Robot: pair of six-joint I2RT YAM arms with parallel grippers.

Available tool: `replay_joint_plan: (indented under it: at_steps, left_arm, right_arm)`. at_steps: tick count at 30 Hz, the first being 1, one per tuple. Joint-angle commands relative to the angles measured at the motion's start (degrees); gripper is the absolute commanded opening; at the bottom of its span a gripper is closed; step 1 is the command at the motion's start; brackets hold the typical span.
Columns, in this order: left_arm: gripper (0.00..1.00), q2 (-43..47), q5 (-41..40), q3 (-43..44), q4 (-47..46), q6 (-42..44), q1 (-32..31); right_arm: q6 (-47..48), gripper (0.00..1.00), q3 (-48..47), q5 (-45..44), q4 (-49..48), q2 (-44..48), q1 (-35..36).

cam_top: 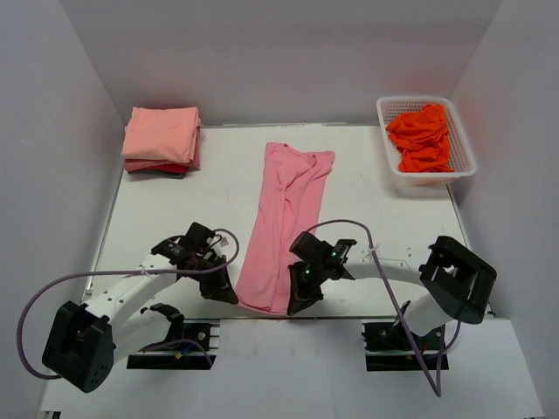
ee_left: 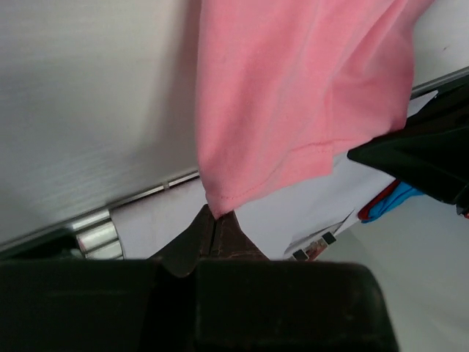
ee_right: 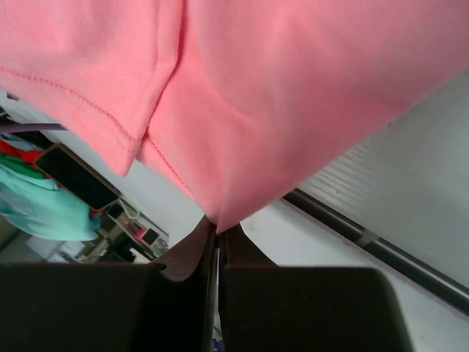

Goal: Fold and stack the t-shirts
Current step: Rotate the tshirt 90 degrees, then grab the bottom of the folded rectangular tshirt with both arms

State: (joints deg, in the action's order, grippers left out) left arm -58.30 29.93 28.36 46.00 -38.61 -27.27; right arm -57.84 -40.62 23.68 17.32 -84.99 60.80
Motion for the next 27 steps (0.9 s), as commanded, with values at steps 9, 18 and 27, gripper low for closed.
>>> replay_joint_plan:
  at_steps: [9,18,27]
  left_arm:
    - [0.00,-17.4,-7.9,23.7,0.1,0.6,-0.5]
    - [0.00,-33.2,-18.5,45.3,-1.7,0.6,0.8]
    - [0.00,-47.6,-24.7,62.9,-4.2,-0.1,1.9]
  right_arm:
    - [9.9,0.00,-14.4,-10.4,15.5,-2.1,-9.5]
    - [19.3,0.00,-28.3,-11.6,18.9,-8.3,-21.8]
    - [25.1,0.00,-41.5,-12.2,21.5,-17.9,-29.9]
